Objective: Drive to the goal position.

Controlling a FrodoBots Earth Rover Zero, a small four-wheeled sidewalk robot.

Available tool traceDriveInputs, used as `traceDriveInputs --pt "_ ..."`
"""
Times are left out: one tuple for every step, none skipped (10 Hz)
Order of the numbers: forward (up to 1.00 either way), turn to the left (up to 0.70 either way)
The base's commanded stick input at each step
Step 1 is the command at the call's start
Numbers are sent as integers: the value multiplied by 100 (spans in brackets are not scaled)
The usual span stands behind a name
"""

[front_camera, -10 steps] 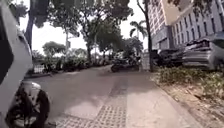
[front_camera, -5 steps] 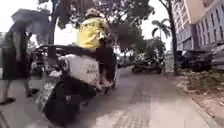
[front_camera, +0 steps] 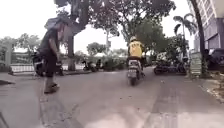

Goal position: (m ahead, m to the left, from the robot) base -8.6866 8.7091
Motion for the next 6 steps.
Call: traceDriveInputs --pt "45 27" --pt "45 27" --pt "45 27" --pt "45 5" --pt "45 0" --pt "45 0"
